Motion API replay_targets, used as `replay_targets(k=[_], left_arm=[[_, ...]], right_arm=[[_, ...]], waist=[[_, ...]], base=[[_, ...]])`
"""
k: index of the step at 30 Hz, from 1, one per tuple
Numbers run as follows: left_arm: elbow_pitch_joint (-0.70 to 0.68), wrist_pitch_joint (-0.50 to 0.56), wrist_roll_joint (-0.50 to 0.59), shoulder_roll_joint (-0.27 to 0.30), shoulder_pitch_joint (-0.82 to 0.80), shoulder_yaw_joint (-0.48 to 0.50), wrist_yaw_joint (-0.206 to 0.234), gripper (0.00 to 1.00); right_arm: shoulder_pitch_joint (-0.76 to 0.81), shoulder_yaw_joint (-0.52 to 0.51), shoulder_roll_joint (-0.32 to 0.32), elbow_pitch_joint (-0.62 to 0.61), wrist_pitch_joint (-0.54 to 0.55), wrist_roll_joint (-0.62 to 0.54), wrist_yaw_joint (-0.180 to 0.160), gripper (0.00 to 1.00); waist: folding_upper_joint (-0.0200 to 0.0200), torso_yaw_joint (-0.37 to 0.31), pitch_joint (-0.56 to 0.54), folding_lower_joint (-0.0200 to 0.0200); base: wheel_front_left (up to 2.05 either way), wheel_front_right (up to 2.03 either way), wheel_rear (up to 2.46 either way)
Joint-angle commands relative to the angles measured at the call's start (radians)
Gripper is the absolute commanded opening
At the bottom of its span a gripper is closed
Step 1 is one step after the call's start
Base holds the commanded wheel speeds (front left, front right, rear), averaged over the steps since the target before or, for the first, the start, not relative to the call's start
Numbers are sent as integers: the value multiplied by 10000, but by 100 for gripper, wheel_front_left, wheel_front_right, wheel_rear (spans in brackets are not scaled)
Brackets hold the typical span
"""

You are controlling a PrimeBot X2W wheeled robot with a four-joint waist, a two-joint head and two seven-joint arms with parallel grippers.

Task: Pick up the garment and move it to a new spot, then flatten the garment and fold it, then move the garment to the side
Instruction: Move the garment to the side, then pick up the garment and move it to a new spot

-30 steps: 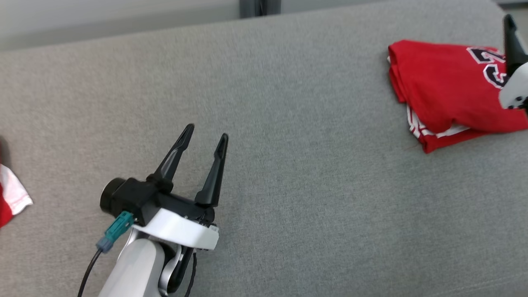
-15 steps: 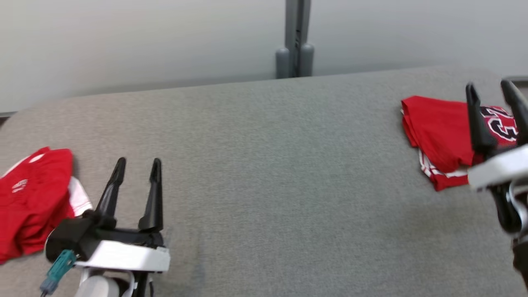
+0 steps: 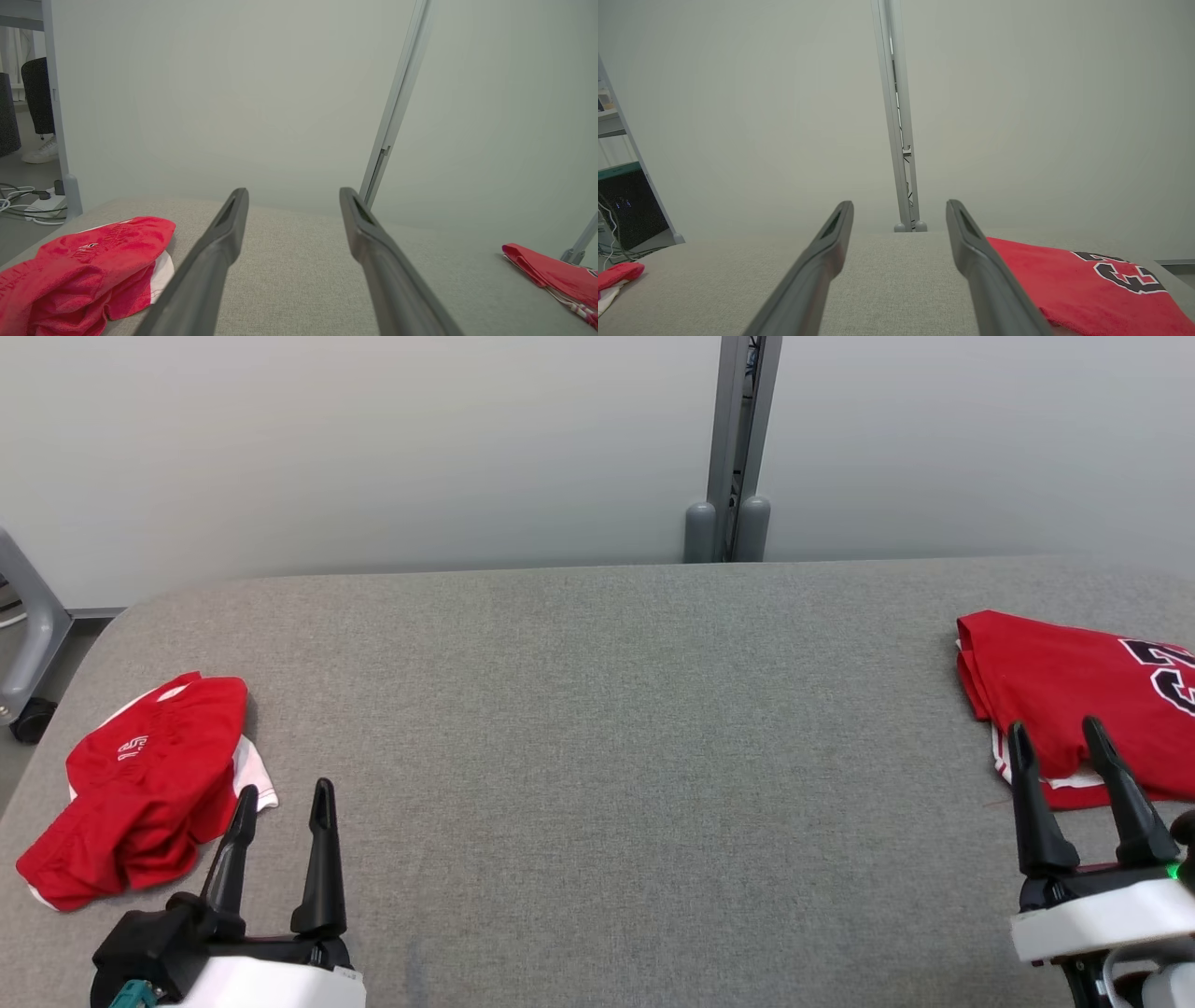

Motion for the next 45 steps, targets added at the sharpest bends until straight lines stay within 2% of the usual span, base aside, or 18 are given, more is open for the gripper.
replay_targets(k=[1,5,27,31,44,45], left_arm=[[34,5,108,-21,102,76,-62,100],[173,5,486,-116,168,202,-109,100],[451,5,973,-264,-34,306,-330,100],[556,5,1036,-262,-115,326,-273,100],[833,4,1172,-223,-133,588,-228,100],[833,4,1172,-223,-133,588,-228,100]], right_arm=[[250,-80,62,-97,3,-140,1,100],[627,-115,353,-245,2,-286,1,100],[632,113,523,0,1,-846,1,100],[596,290,558,34,1,-799,1,100],[448,896,687,264,1,-638,1,100],[448,896,687,264,1,-638,1,100]], waist=[[0,42,-35,0],[0,85,-80,0],[0,-13,-47,0],[0,303,-42,0],[0,2273,-116,0],[0,2273,-116,0]], base=[[0,0,0],[0,0,0],[0,0,0],[0,0,0],[0,0,0],[0,0,0]])
